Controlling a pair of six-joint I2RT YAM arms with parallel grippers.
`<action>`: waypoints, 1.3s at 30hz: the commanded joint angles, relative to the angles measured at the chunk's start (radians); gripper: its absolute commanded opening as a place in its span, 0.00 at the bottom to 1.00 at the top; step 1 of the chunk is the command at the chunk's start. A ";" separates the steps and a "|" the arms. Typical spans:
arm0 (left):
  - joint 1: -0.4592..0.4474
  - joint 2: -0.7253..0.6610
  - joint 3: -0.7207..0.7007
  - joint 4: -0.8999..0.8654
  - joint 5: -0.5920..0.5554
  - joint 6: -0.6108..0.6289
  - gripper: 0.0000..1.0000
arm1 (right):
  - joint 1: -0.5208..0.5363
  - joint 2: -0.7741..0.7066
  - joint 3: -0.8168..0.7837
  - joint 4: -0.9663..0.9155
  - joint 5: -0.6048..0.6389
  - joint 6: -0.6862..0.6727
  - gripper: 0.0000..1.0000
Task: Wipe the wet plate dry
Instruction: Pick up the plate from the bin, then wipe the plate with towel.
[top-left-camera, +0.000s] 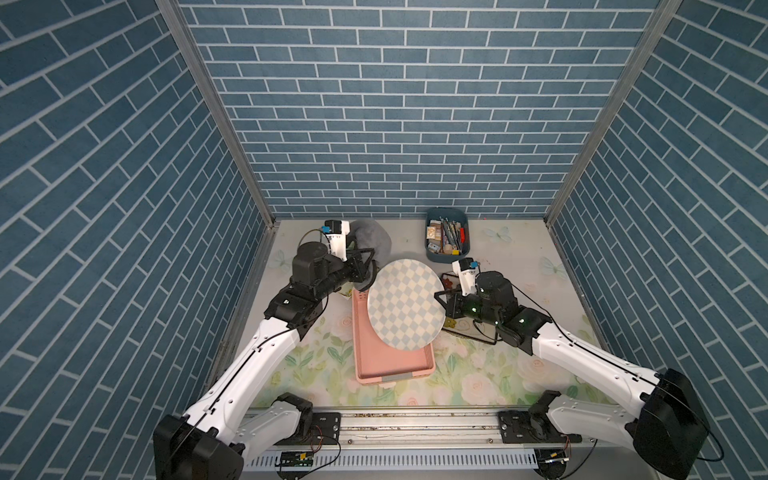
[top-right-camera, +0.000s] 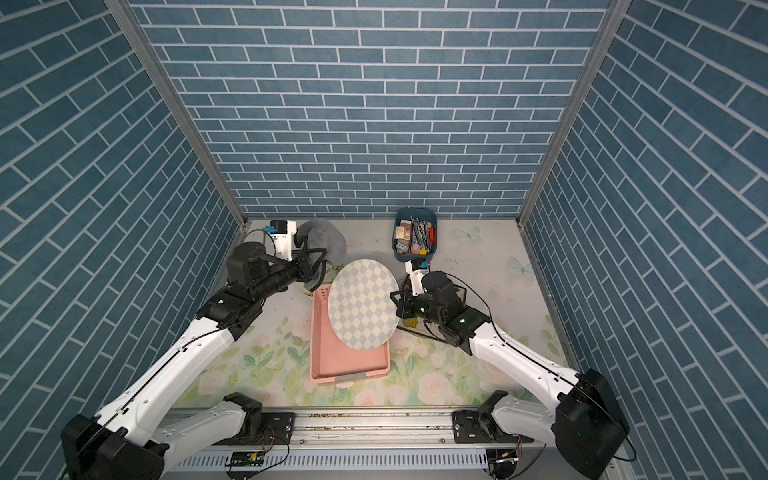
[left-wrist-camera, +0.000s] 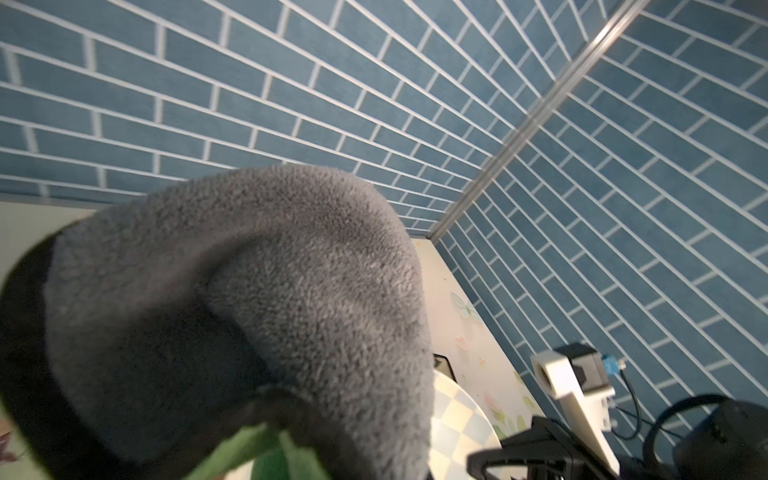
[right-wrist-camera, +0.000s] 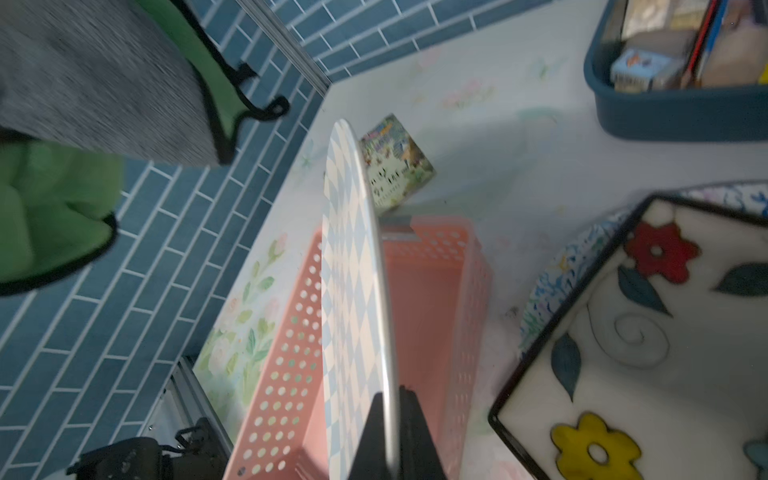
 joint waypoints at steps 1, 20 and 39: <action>-0.097 0.045 0.024 -0.035 -0.064 0.083 0.00 | 0.001 -0.042 0.056 0.263 0.000 0.070 0.00; -0.342 0.288 0.041 0.079 -0.136 0.053 0.00 | -0.074 0.025 0.093 0.754 -0.012 0.441 0.00; -0.168 0.210 0.019 0.133 -0.195 -0.061 0.00 | -0.187 -0.078 0.102 0.813 -0.084 0.457 0.00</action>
